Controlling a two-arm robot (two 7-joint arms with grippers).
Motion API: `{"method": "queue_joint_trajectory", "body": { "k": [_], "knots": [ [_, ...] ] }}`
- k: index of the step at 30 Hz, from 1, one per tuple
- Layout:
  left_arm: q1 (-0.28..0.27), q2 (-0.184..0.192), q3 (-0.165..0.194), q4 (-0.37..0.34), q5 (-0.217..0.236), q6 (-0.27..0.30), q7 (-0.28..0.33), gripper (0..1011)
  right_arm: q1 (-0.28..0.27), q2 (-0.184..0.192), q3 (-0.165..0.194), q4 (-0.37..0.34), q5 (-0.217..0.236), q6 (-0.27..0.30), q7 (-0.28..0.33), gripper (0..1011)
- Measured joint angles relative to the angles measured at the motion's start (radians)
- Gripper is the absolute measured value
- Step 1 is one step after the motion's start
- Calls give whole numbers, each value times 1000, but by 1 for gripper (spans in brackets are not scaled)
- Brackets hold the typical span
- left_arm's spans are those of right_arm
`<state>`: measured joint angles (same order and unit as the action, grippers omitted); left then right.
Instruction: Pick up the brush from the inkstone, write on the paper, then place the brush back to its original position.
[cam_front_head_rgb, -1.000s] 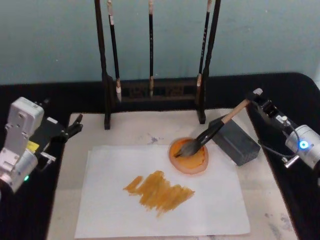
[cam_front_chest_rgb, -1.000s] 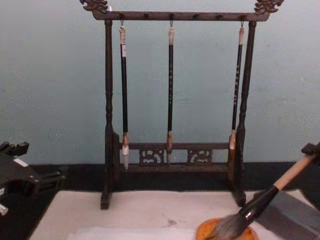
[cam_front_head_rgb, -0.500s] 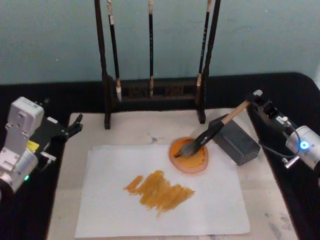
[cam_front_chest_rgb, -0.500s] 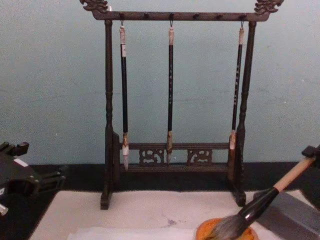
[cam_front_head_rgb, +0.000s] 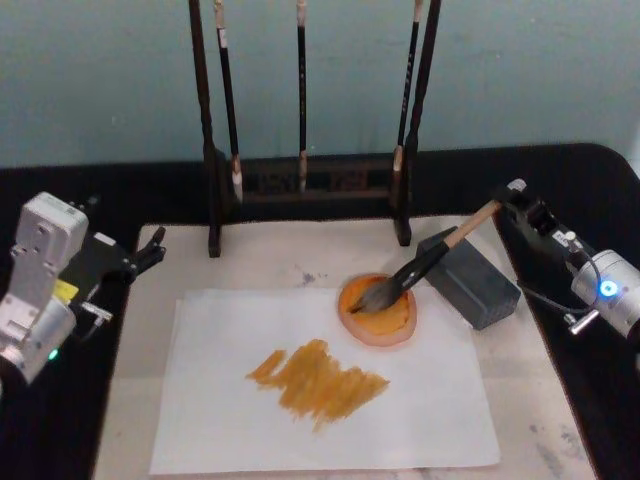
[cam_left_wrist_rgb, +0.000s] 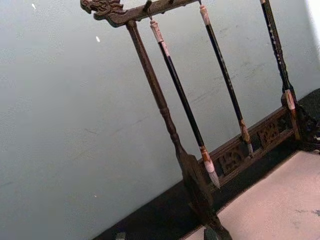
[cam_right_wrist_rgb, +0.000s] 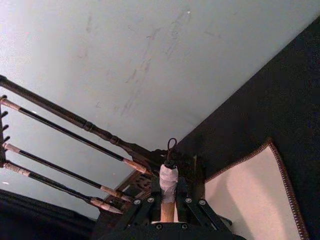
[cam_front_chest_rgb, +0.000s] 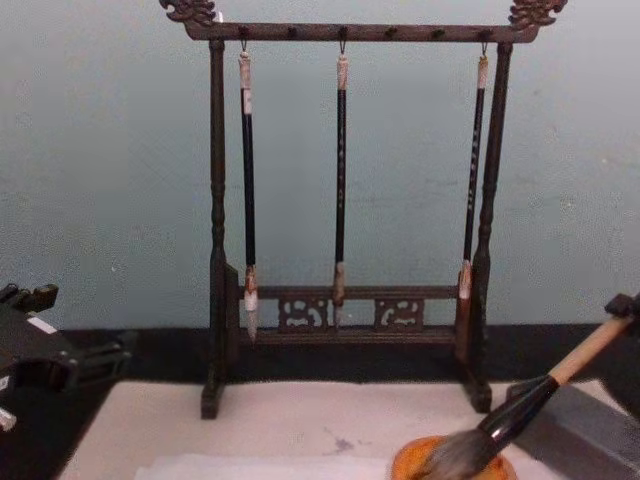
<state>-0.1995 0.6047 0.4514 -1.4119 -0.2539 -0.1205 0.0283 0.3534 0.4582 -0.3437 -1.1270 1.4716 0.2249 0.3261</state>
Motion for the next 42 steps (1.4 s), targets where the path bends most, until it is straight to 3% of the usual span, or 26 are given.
{"method": "queue_joint_trajectory", "body": {
  "k": [17, 40, 42],
  "knots": [
    [0, 0, 0, 0, 0, 0, 0, 1010, 3, 2, -5, 3, 11, 1, -6, 175],
    [0, 0, 0, 0, 0, 0, 0, 1010, 2, 1, -3, 2, 7, 0, -4, 891],
    [0, 0, 0, 0, 0, 0, 0, 1009, 2, 1, -3, 2, 7, 0, -4, 919]
  ]
}}
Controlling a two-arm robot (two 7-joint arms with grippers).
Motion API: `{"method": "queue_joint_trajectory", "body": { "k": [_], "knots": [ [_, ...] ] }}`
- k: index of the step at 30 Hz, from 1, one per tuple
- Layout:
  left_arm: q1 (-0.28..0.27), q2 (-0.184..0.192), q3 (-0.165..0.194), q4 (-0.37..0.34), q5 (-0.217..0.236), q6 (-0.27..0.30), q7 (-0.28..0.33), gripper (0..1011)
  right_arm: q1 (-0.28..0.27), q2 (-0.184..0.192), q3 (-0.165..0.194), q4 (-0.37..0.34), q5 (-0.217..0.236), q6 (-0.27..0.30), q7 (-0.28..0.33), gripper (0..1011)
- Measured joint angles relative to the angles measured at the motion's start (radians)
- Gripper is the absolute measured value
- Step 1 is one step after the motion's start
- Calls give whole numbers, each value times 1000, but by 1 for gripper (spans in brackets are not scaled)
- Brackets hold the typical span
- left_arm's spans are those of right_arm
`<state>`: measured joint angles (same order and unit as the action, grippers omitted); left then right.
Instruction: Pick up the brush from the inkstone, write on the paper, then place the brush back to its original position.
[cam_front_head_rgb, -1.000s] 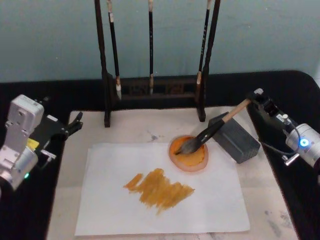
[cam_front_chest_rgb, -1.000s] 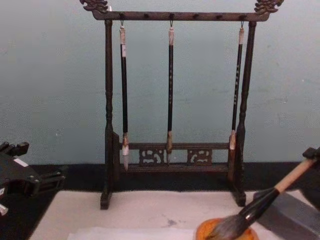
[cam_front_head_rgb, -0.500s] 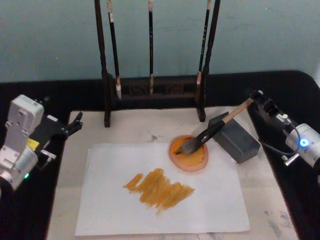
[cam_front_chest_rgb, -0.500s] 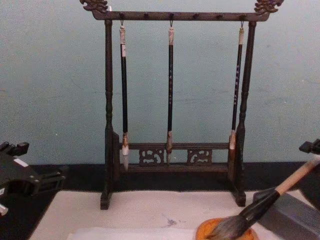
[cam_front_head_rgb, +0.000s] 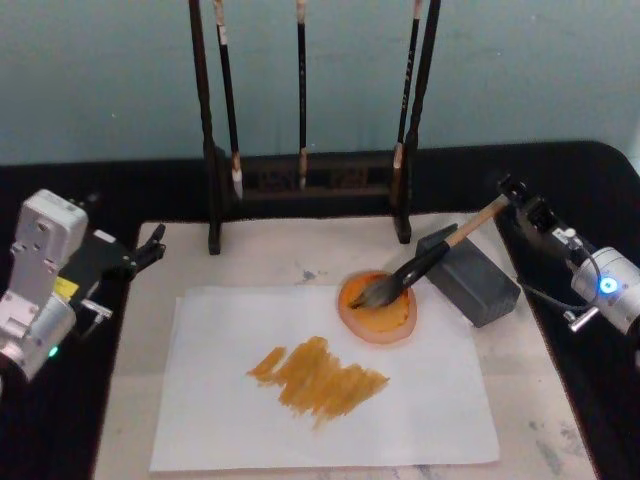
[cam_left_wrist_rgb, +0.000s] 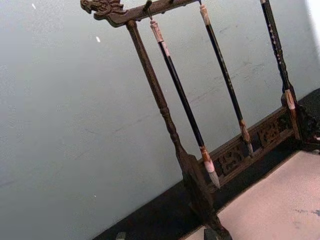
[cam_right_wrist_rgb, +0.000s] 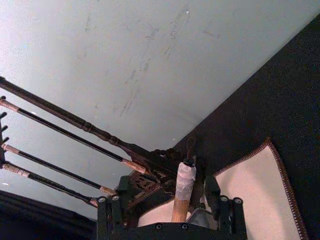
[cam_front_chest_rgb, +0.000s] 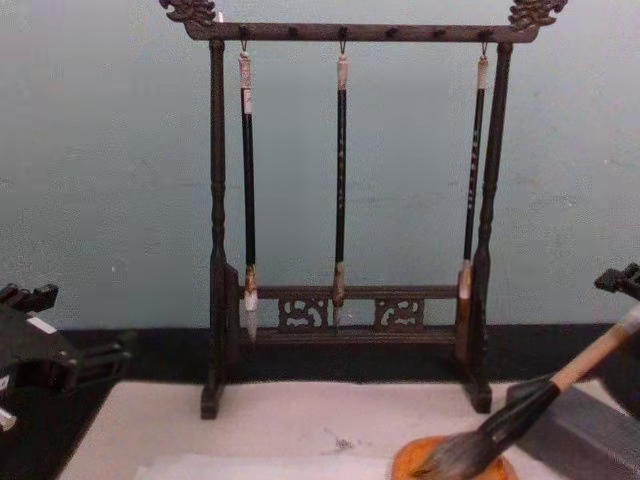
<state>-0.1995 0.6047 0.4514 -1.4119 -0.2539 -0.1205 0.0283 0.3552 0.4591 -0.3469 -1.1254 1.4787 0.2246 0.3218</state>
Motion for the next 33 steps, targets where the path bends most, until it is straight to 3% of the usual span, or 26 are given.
{"method": "queue_joint_trajectory", "body": {
  "k": [3, 7, 11, 18, 23, 27, 29, 30, 31, 32, 33],
  "knots": [
    [0, 0, 0, 0, 0, 0, 0, 1010, 0, 0, 0, 0, 0, 0, 0, 1000],
    [0, 0, 0, 0, 0, 0, 0, 1010, -4, 1, 3, -5, 5, -2, -2, 1000],
    [0, 0, 0, 0, 0, 0, 0, 1010, -29, 9, 16, -37, 43, -6, -18, 1000],
    [0, 0, 0, 0, 0, 0, 0, 1010, -99, 41, 44, -141, 111, -19, -86, 1000],
    [0, 0, 0, 0, 0, 0, 0, 1010, -153, 79, 49, -237, 101, -62, -143, 1000],
    [0, 0, 0, 0, 0, 0, 0, 1010, -199, 128, 43, -333, 25, -135, -184, 1000],
    [0, 0, 0, 0, 0, 0, 0, 1010, -224, 157, 38, -388, -58, -190, -206, 1000],
    [0, 0, 0, 0, 0, 0, 0, 1010, -239, 172, 35, -422, -120, -225, -220, 1000],
    [0, 0, 0, 0, 0, 0, 0, 1010, -239, 172, 35, -422, -120, -225, -220, 1000],
    [0, 0, 0, 0, 0, 0, 0, 1010, -250, 187, 25, -451, -204, -266, -238, 1000],
    [0, 0, 0, 0, 0, 0, 0, 1010, -253, 194, 19, -463, -244, -284, -249, 1000]
  ]
}}
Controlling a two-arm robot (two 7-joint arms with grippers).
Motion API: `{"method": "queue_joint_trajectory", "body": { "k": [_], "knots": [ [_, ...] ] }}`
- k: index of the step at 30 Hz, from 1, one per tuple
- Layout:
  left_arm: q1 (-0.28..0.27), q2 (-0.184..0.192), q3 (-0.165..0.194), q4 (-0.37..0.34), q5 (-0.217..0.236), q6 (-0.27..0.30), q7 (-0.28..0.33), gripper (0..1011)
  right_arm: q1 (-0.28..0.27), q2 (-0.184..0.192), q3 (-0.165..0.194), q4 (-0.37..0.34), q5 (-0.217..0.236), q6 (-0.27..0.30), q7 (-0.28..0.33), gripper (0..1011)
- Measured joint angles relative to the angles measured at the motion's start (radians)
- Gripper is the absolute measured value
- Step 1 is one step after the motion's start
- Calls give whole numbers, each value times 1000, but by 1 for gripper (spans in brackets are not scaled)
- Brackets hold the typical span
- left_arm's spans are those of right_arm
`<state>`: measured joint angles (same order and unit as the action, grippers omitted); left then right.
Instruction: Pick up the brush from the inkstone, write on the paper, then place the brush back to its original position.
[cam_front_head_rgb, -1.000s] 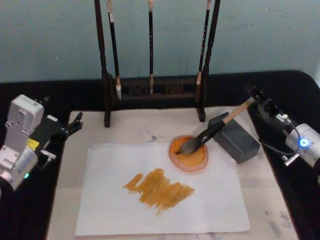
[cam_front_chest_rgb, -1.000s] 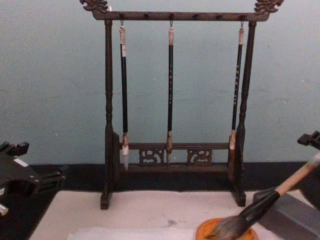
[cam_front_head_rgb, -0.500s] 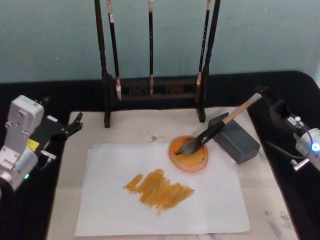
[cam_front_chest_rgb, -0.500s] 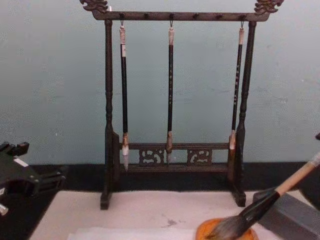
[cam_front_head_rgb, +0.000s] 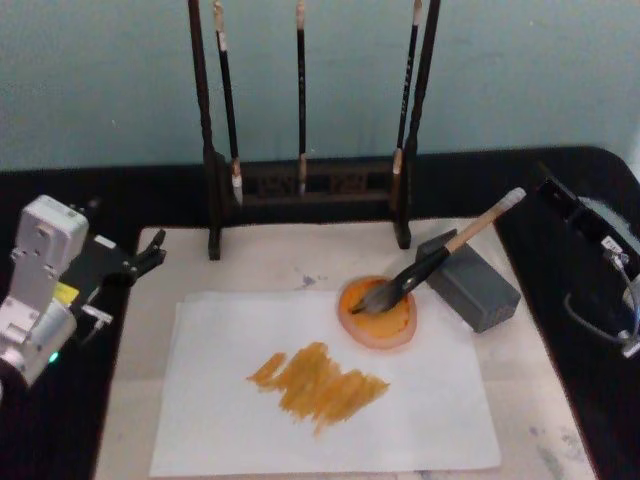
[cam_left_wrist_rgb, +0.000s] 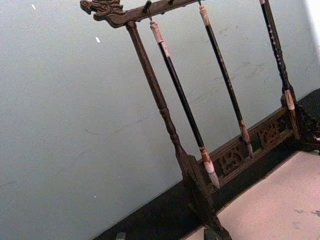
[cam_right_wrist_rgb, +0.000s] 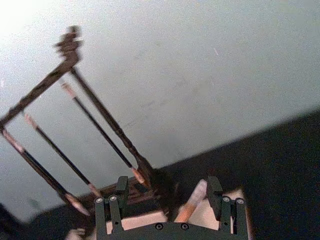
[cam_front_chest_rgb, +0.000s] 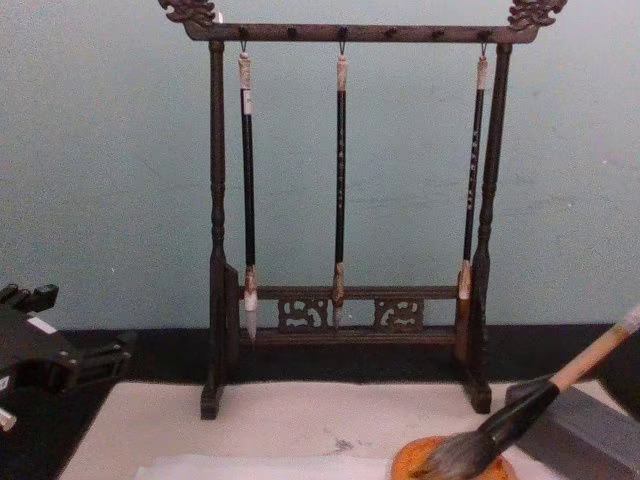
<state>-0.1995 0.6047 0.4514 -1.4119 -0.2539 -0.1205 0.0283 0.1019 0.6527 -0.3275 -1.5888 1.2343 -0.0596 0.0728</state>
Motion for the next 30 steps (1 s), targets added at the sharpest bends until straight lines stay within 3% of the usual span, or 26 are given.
{"method": "queue_joint_trajectory", "body": {
  "k": [1, 2, 3, 4, 7, 14, 22, 30],
  "knots": [
    [0, 0, 0, 0, 0, 0, 0, 1010, -5, 12, -12, -21, -80, -34, -20, 1000],
    [0, 0, 0, 0, 0, 0, 0, 1010, -6, 16, -19, -29, -115, -48, -28, 1000],
    [0, 0, 0, 0, 0, 0, 0, 1010, -6, 24, -33, -42, -190, -73, -46, 1000],
    [0, 0, 0, 0, 0, 0, 0, 1010, -6, 24, -33, -42, -190, -73, -46, 1000],
    [0, 0, 0, 0, 0, 0, 0, 1010, 4, 33, -65, -59, -314, -96, -73, 1000],
    [0, 0, 0, 0, 0, 0, 0, 1010, 24, 35, -121, -71, -484, -97, -104, 1000],
    [0, 0, 0, 0, 0, 0, 0, 1010, 18, 37, -152, -83, -588, -86, -111, 1000],
    [0, 0, 0, 0, 0, 0, 0, 1010, -12, 28, -163, -81, -614, -70, -98, 1000]
  ]
}}
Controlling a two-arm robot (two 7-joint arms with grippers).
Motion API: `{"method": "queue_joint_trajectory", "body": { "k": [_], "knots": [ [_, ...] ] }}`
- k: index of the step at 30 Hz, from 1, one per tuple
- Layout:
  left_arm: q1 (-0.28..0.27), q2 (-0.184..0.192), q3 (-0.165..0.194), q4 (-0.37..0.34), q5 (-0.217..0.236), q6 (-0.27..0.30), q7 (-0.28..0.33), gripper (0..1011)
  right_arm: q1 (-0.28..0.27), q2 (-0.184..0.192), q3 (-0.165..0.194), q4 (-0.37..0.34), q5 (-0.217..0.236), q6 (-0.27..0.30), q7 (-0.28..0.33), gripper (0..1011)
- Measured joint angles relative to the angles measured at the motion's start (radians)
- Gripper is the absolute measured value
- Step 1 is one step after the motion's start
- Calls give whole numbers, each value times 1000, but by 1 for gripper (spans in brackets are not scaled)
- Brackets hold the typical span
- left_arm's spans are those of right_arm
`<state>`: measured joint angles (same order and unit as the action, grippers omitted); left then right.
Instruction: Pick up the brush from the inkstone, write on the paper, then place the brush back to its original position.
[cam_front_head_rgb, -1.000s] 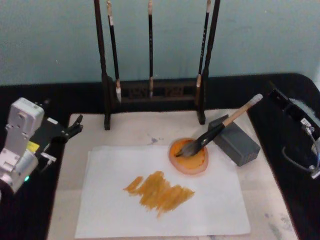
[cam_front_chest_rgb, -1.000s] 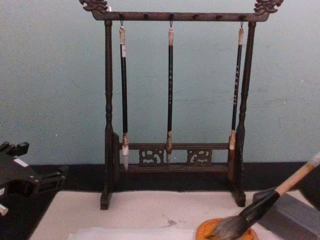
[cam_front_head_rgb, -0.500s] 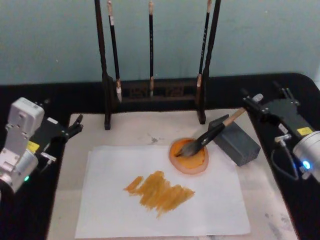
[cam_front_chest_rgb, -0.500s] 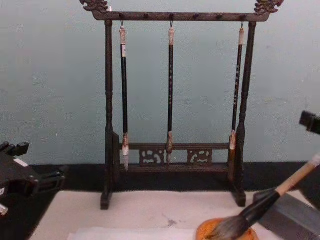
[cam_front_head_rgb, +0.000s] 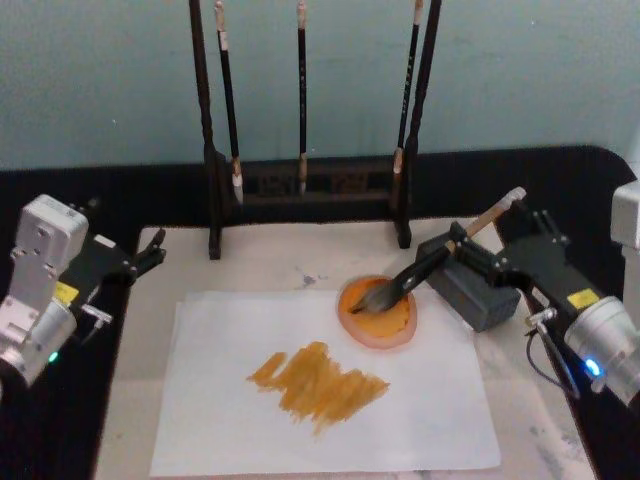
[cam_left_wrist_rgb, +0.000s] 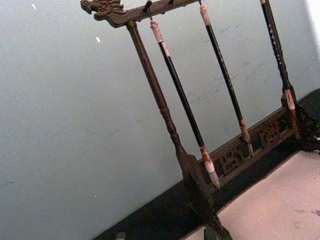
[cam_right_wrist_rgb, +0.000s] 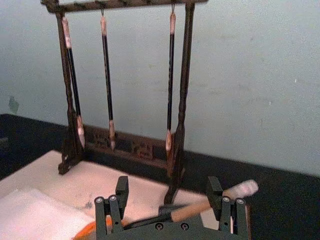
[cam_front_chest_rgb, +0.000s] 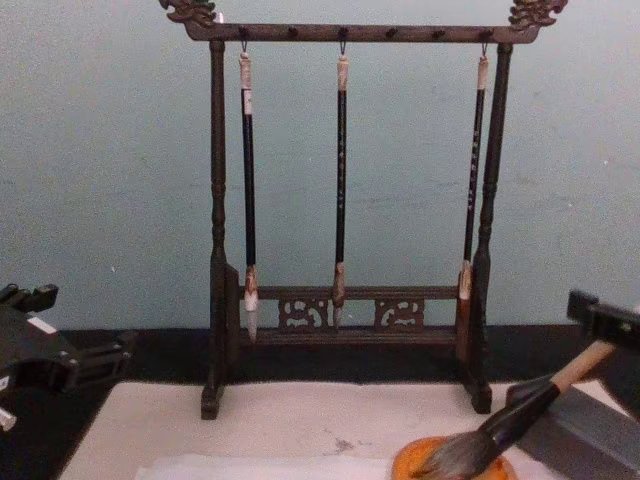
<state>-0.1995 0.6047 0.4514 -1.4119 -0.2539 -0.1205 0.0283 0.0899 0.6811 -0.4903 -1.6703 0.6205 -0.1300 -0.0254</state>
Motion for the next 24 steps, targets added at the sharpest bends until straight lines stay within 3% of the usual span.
{"method": "queue_joint_trajectory", "body": {
  "k": [13, 24],
  "knots": [
    [0, 0, 0, 0, 0, 0, 0, 1010, -28, -43, 8, 63, -19, 3, 12, 1000],
    [0, 0, 0, 0, 0, 0, 0, 1010, -42, -56, 19, 71, -25, 12, 19, 1000]
  ]
}}
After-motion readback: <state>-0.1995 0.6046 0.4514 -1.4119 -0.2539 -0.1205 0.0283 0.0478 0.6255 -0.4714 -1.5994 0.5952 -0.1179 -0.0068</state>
